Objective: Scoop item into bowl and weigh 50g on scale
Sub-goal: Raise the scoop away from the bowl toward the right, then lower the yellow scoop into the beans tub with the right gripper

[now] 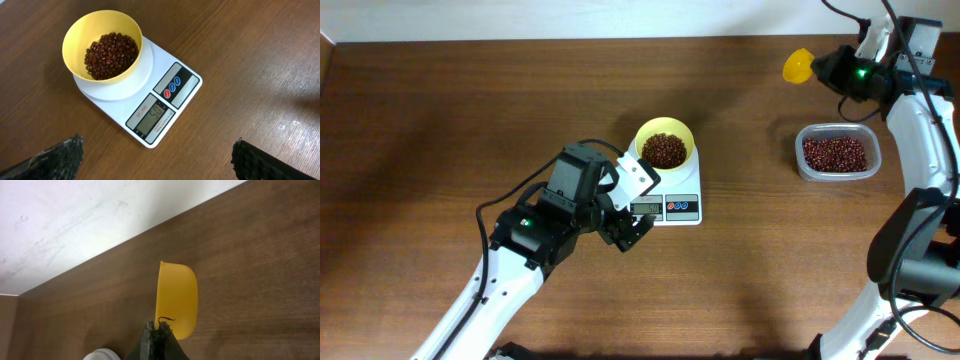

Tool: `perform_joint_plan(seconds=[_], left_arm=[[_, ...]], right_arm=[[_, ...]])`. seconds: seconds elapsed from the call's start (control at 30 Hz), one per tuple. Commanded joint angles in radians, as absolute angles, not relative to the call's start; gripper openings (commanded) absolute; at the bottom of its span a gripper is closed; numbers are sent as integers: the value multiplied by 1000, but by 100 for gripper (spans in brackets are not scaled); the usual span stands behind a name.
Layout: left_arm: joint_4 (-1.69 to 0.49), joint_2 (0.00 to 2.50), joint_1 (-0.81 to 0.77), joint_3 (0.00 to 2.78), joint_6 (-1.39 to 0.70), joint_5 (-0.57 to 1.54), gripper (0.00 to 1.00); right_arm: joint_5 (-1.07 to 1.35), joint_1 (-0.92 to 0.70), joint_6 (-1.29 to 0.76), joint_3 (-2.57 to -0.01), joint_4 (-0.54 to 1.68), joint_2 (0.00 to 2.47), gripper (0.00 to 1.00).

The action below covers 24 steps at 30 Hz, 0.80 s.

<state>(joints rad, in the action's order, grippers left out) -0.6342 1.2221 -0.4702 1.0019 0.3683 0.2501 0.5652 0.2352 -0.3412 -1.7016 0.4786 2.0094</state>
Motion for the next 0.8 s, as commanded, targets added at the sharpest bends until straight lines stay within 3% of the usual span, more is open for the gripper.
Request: perform_joint_plan(seconds=[0.0, 0.77], left_arm=[[-633, 1213, -473, 999, 384, 247, 99], [-633, 1213, -473, 999, 384, 231, 99]], right_arm=[[571, 238, -345, -1707, 490, 1987, 4], [552, 238, -331, -1707, 567, 1987, 4]])
